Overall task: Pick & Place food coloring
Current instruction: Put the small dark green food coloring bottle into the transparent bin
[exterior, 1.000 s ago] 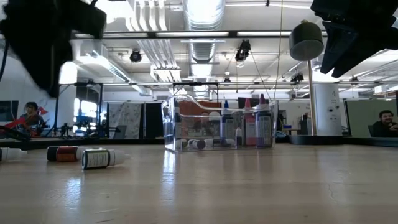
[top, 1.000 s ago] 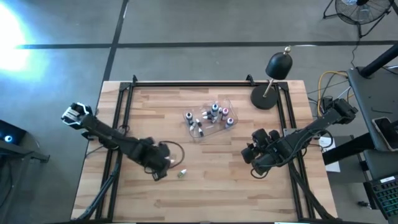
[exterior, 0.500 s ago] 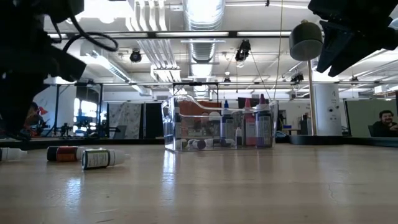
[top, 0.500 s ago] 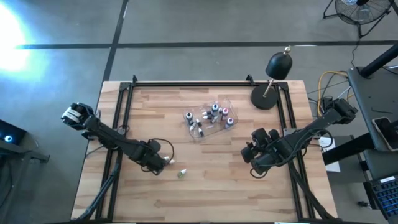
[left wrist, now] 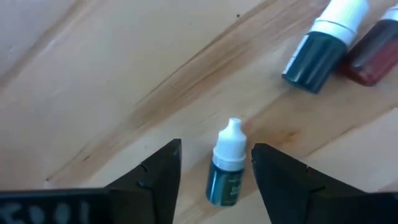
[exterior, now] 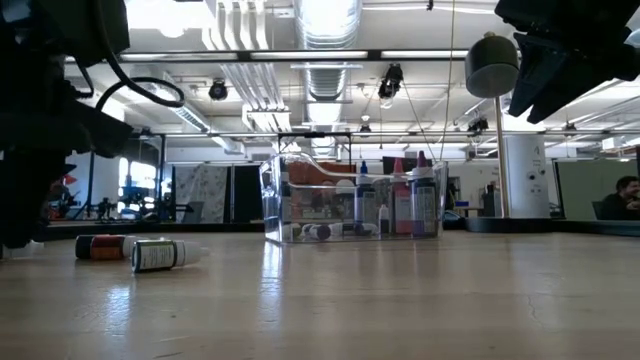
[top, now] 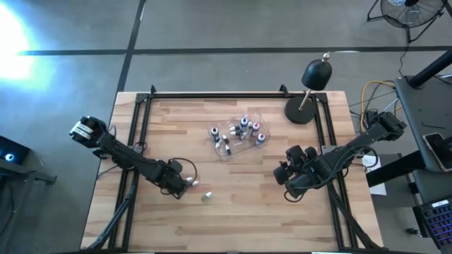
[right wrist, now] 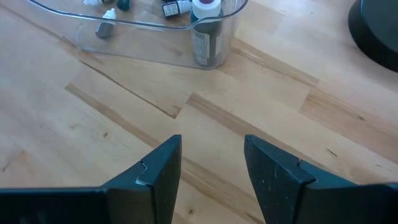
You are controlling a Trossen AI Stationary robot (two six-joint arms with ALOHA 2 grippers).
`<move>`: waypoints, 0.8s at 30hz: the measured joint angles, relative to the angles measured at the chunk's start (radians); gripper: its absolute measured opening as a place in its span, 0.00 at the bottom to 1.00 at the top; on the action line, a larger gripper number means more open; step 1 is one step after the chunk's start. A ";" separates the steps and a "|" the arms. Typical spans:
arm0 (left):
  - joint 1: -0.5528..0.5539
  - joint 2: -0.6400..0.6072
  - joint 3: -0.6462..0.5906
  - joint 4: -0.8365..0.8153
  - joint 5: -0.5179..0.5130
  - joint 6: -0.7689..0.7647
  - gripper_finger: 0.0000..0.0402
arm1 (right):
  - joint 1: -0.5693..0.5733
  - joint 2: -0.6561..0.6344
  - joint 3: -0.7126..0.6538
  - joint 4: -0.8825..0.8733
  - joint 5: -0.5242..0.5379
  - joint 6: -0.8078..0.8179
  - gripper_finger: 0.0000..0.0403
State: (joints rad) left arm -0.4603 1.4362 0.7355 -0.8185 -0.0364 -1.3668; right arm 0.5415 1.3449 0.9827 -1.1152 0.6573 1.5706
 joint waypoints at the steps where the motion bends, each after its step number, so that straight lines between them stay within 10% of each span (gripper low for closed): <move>1: 0.000 0.000 -0.006 0.009 0.000 0.000 0.41 | 0.000 0.000 0.000 0.000 0.000 0.000 0.42; 24: 0.007 -0.004 -0.004 0.078 -0.079 0.012 0.06 | 0.002 0.000 -0.002 0.000 -0.002 0.024 0.42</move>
State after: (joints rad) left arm -0.4534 1.4321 0.7314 -0.7401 -0.1158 -1.3545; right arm 0.5430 1.3449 0.9810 -1.1152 0.6552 1.5944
